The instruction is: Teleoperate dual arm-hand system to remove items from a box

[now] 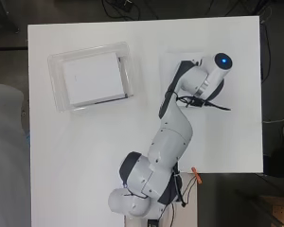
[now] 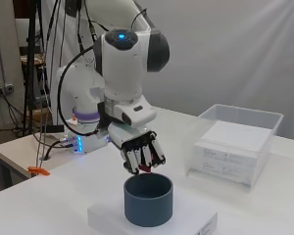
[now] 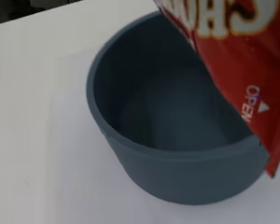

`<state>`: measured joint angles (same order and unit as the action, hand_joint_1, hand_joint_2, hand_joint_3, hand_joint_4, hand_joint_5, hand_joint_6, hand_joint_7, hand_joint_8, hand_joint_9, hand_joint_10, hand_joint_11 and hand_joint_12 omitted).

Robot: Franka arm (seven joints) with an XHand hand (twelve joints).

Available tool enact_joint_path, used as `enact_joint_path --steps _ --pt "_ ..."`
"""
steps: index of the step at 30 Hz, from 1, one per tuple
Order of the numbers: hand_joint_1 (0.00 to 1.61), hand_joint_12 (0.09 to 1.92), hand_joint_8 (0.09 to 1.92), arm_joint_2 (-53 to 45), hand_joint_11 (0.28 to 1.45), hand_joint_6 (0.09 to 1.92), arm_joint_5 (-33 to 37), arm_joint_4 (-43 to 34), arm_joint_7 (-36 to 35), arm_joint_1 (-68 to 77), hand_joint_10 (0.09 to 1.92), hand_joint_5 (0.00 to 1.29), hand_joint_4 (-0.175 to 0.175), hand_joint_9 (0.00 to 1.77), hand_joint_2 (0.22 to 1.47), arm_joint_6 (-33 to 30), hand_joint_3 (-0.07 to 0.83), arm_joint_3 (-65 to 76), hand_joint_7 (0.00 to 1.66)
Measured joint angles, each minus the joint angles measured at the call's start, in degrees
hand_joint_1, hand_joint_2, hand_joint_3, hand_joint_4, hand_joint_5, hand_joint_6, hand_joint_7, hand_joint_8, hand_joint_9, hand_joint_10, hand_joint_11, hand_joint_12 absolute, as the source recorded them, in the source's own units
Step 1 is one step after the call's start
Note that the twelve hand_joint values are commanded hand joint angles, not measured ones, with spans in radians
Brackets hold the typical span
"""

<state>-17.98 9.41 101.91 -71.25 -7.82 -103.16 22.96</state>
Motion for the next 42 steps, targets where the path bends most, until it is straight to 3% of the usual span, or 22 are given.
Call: enact_joint_path --steps 10,18,28,31,33,34,35,36,37,38,39,42 --pt "0.93 1.7 1.72 -3.73 0.81 1.29 1.61 0.59 -2.17 -2.03 1.79 0.78 0.175 1.25 1.21 0.37 0.0 0.34 1.02" --pt "0.93 1.68 1.67 -5.44 0.79 1.3 1.74 -1.3 -2.71 -2.52 1.75 0.77 0.175 1.23 1.21 0.83 0.0 -0.68 0.99" --pt "0.93 1.79 1.92 -5.8 0.84 1.32 1.87 -4.2 -4.33 -2.83 1.9 0.76 0.175 1.23 1.22 1.84 0.001 -2.08 0.97" --pt "0.93 1.81 1.92 -5.54 0.85 1.33 1.79 -5.08 -4.64 -2.76 1.92 0.76 0.17 1.23 1.23 2.02 0.001 -2.53 0.98" --pt "0.93 1.82 1.92 -5.26 0.86 1.36 1.65 -5.35 -4.56 -2.71 1.92 0.73 0.138 1.24 1.24 1.84 0.004 -2.7 0.98" --pt "0.88 1.8 1.87 -5.14 0.81 0.97 1.55 -5.36 -4.49 -2.69 1.91 0.58 0.078 1.17 1.18 1.72 -0.006 -2.79 0.89" --pt "0.73 1.4 1.34 -5.03 0.7 0.57 1.45 -5.28 -4.4 -2.67 1.46 0.36 0.019 0.99 1.04 1.59 -0.021 -2.87 0.73" --pt "0.56 0.89 0.8 -4.97 0.62 0.3 1.38 -5.14 -4.32 -2.66 0.92 0.19 -0.008 0.78 0.89 1.52 -0.029 -2.96 0.5" --pt "0.43 0.5 0.42 -4.98 0.55 0.15 1.29 -4.96 -4.21 -2.67 0.52 0.1 -0.008 0.57 0.78 1.5 -0.026 -3.05 0.28" --pt "0.31 0.27 0.21 -5.05 0.49 0.09 1.17 -4.77 -4.04 -2.7 0.27 0.05 0.008 0.39 0.71 1.56 -0.019 -3.16 0.14" --pt "0.23 0.13 0.1 -5.22 0.45 0.09 0.99 -4.57 -3.79 -2.76 0.13 0.02 0.024 0.27 0.69 1.75 -0.01 -3.31 0.07" --pt "0.14 0.09 0.09 -6.21 0.39 0.09 0.25 -4.08 -2.58 -3.04 0.09 0.0 0.046 0.15 0.7 3.17 0.009 -3.84 0.01"
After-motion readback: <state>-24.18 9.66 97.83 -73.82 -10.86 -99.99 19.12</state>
